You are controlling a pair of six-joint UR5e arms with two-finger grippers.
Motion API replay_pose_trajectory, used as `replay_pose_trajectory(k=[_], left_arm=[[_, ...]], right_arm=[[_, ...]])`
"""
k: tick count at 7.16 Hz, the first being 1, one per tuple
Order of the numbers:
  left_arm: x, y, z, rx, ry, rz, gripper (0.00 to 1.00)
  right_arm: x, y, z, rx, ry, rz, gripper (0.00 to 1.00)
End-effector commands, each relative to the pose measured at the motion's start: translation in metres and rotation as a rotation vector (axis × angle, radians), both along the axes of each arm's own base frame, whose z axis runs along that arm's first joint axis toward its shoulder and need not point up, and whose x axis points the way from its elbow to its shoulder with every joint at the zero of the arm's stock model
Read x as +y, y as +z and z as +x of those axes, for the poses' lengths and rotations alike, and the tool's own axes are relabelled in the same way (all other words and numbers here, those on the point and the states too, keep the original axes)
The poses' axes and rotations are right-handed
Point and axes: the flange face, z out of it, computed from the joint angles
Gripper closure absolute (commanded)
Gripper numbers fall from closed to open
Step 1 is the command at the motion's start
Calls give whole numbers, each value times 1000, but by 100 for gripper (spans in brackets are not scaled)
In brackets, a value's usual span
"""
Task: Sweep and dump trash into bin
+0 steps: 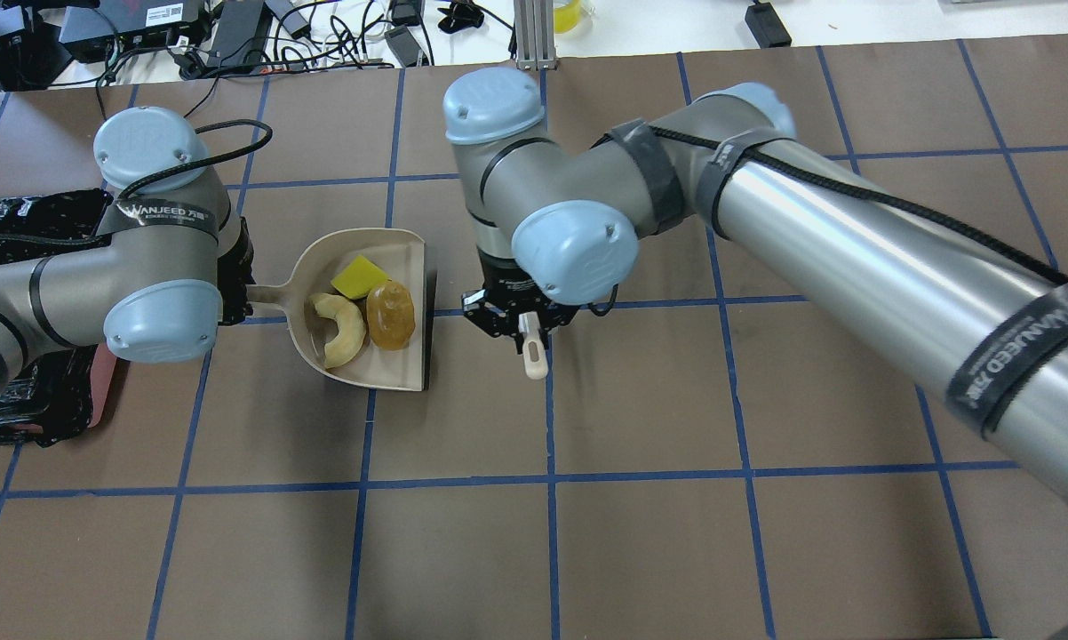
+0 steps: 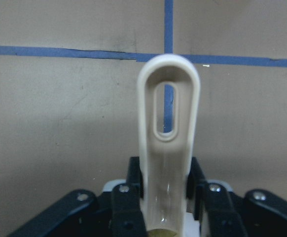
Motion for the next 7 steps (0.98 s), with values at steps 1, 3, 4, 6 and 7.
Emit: replay_pose_trajectory(k=[1,3,4,6,7], left_arm=[[-3,3,3,55,11,-4,100],[-23,36,8,120,23,21,100],[-38,66,11,124,25,26,100],[-54,104,35,172,44,-19,100],[-59,115,64,316,88,-84,100]], right_arm=[[-41,19,-96,32,-84,22,96],[-78,22,-194,97,-98,5,96],[-94,22,-254,89,-80,6,96],[-110,3,-347,51,-115,6,97],[-109,-9,-382,24,-95,33,98]])
